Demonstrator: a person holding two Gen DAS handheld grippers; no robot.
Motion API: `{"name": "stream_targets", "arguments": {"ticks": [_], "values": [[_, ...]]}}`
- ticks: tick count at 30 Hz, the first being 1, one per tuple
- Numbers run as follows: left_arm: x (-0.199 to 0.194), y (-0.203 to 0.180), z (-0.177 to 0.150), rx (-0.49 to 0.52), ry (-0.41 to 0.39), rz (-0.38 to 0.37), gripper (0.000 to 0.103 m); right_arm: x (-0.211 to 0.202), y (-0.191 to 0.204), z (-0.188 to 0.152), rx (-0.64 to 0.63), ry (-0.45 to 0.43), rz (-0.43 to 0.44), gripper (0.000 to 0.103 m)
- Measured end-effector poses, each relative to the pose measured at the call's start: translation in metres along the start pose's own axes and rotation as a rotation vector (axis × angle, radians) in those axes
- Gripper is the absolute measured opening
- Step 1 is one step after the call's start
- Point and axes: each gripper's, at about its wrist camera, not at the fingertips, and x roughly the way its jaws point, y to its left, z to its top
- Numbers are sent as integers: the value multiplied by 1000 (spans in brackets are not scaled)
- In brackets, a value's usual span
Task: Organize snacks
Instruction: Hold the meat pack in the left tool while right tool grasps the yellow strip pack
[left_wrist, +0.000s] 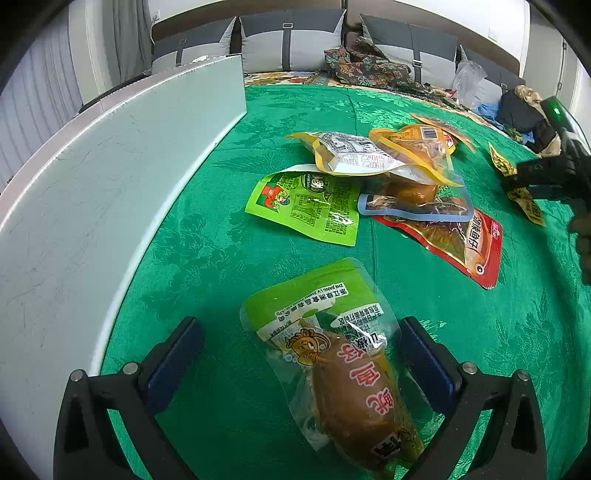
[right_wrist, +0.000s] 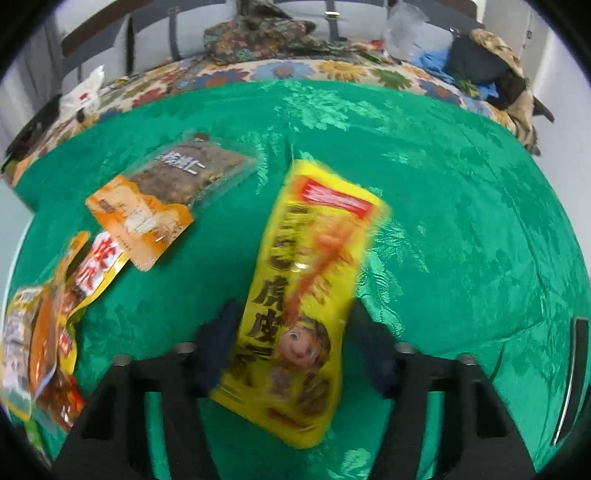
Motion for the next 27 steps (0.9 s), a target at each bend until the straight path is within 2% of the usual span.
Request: {"name": "stream_targets", "arguments": {"ticks": [4, 7, 10, 13, 16, 18, 21, 24, 27], "values": [[0, 0, 0, 0, 0, 0, 103, -11, -4, -12, -87, 12, 31, 53], [0, 0, 0, 0, 0, 0, 103, -24, -3, -32, -160, 25, 90, 52], [0, 0, 0, 0, 0, 0, 103, -41, -1, -66, -231, 38, 135, 52], [0, 0, 0, 0, 0, 0, 103, -69, 0, -115, -303, 29, 206, 52], [-1, 1, 0, 8, 3, -10, 103, -87, -2, -155, -353, 29, 267, 59], [0, 1, 3, 54, 46, -42, 103, -96, -15, -167, -297, 45, 346, 63], [0, 0, 9, 136, 157, -97, 103, -105, -37, -162, -165, 61, 397, 66], [-9, -1, 9, 176, 166, -158, 102, -108, -45, -151, -87, 108, 373, 68], [-13, -12, 7, 254, 165, -138, 102, -107, -22, -145, -116, 132, 344, 68]]}}
